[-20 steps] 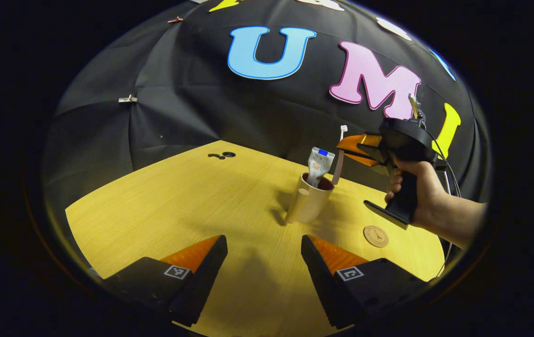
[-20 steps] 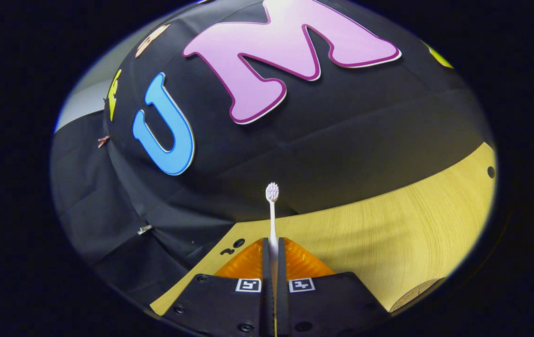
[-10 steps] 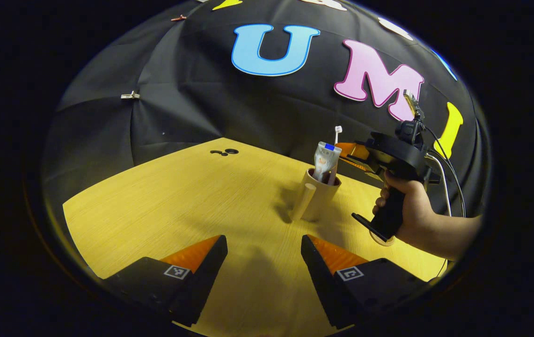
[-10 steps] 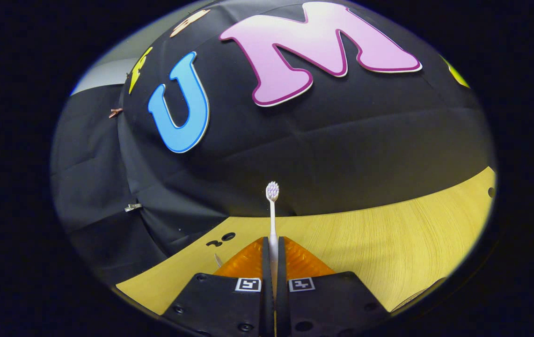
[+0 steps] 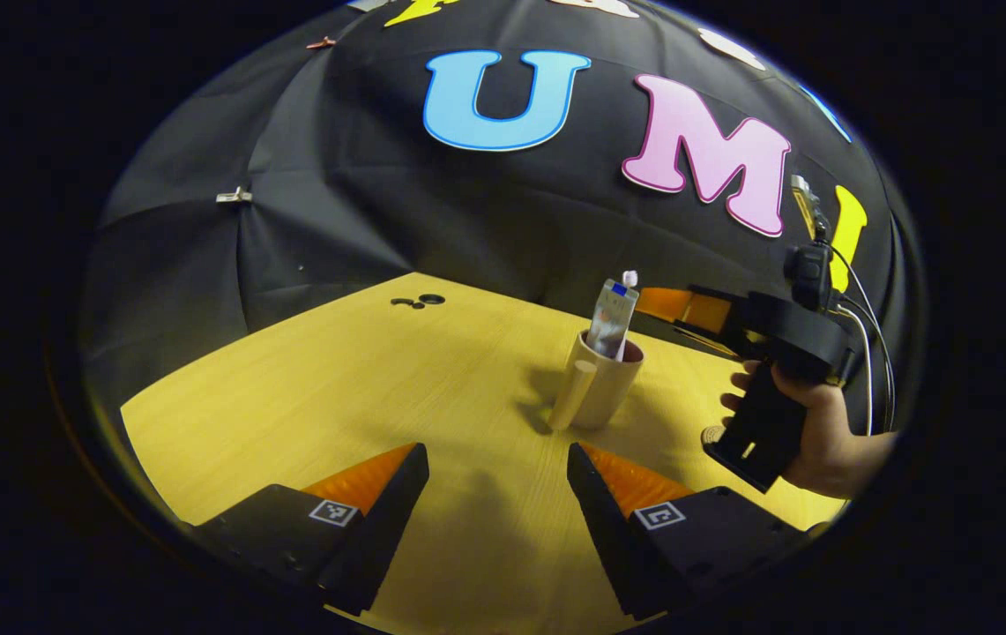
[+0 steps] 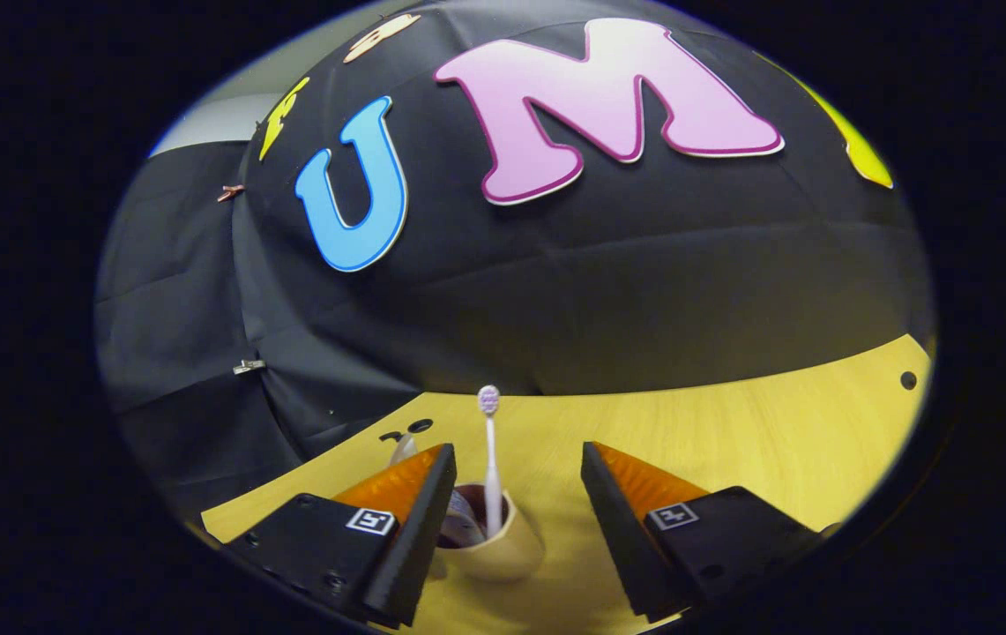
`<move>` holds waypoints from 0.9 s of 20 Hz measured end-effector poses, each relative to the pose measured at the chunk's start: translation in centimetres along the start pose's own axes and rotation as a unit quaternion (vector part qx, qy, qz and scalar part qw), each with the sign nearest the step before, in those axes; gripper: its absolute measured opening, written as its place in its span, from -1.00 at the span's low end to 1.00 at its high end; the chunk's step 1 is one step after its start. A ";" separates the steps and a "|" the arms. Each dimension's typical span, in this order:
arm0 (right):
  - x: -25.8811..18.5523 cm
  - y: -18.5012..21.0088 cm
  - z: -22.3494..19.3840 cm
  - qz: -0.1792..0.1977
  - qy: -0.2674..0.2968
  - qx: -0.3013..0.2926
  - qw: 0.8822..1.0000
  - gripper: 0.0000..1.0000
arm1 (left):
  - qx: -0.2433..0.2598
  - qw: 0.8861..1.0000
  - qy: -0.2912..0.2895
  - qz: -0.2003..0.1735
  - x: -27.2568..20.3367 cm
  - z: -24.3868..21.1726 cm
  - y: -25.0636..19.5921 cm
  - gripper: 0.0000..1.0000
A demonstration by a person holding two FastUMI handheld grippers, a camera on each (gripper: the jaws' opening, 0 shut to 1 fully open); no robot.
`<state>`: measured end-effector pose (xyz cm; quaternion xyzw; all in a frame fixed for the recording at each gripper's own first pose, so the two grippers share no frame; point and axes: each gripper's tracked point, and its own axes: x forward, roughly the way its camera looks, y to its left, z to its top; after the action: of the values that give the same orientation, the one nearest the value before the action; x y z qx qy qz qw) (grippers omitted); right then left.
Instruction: Put the toothbrush and toothpaste on the desktop into the cup, then pick up the cup and place it on the coaster on the desktop.
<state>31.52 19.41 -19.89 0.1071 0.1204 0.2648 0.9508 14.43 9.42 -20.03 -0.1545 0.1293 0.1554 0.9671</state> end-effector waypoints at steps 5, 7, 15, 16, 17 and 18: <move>-3.9 -6.3 3.0 -0.054 -0.019 -0.022 0.998 0.96 | 0.033 0.998 0.012 -0.046 2.1 2.5 -0.6 0.95; -5.5 -9.0 4.0 -0.080 -0.025 -0.025 0.996 0.95 | 0.040 0.997 0.022 -0.065 3.0 3.3 -1.1 0.95; -12.2 -17.1 4.6 -0.161 -0.019 -0.069 0.984 0.96 | 0.092 0.978 0.087 -0.164 7.4 4.1 -4.8 0.96; -13.2 -17.8 4.5 -0.168 -0.017 -0.075 0.983 0.96 | 0.097 0.975 0.098 -0.174 7.9 3.8 -5.3 0.96; -14.0 -18.5 4.2 -0.175 -0.014 -0.079 0.981 0.96 | 0.103 0.972 0.109 -0.182 8.3 3.7 -5.8 0.95; -15.0 -19.2 4.0 -0.182 -0.011 -0.083 0.980 0.96 | 0.109 0.968 0.123 -0.189 8.8 3.4 -6.2 0.95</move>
<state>29.37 -5.16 -18.60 0.0065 0.1052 0.0949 0.9899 25.30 7.24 -17.90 -0.0874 0.2315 -0.0651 0.9667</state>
